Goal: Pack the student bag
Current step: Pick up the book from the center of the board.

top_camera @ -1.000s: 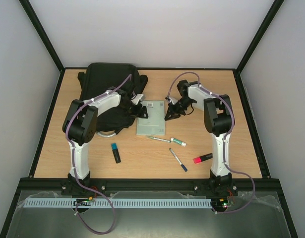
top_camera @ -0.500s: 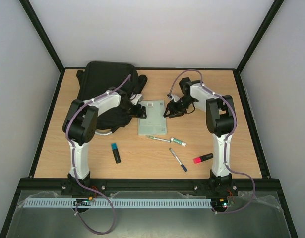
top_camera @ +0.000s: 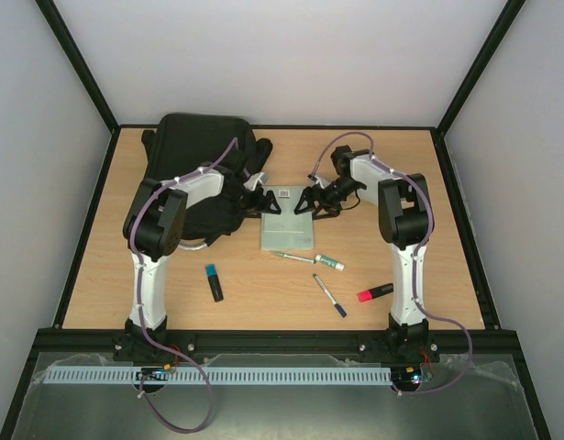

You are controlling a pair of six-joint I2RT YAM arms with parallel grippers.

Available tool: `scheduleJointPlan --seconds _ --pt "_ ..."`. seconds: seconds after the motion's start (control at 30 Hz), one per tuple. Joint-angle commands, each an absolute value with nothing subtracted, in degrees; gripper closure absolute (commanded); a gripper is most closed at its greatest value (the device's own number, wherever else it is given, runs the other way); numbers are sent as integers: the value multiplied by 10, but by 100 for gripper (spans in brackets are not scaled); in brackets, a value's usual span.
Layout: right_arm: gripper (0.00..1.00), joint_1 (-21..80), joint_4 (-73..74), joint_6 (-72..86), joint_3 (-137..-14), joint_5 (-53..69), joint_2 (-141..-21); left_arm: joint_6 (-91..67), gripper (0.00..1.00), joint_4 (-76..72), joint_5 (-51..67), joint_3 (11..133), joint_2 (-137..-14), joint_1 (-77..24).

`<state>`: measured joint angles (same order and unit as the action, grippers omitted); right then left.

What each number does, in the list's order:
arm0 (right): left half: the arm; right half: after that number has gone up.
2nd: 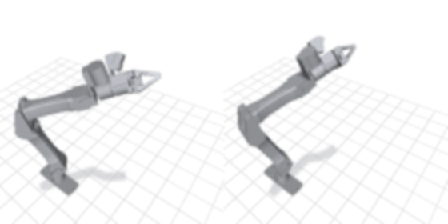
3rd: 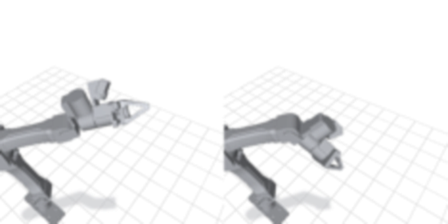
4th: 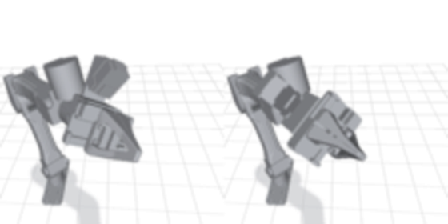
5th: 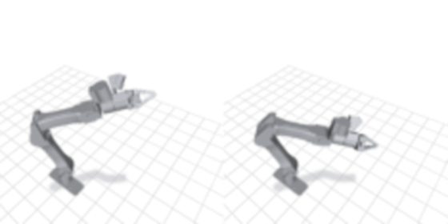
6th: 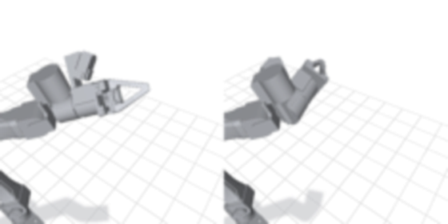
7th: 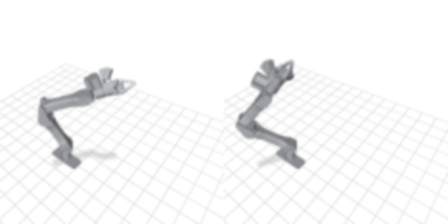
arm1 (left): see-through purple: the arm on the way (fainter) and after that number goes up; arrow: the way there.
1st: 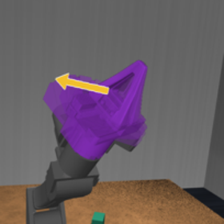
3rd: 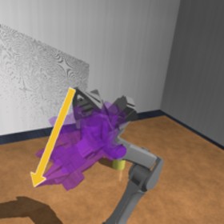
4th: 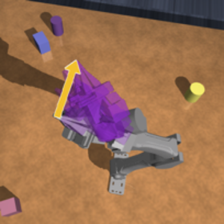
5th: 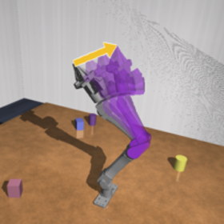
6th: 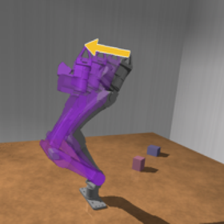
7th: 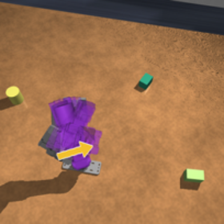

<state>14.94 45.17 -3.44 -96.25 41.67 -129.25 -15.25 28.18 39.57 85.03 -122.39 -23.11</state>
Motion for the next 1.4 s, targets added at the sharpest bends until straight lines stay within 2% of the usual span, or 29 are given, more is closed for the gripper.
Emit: scheduleJointPlan --seconds 0.0,0.23,0.4,0.77,1.07,1.37 --pt "15 157 467 -35 -954 467 -1353 -176 14 274 478 864 -1267 -251" --pt "22 169 479 -46 -992 532 -1352 -157 20 274 488 949 -1211 -270" --pt "25 175 482 -51 -1002 552 -1337 -123 21 306 472 962 -1168 -269" --pt "26 217 466 -30 -1064 544 -1387 -102 21 350 415 849 -1096 -231" --pt "26 243 455 -19 -1084 487 -1427 -116 19 332 393 733 -1094 -176" --pt "26 260 452 -14 -1086 426 -1445 -103 19 350 369 736 -1128 -131"
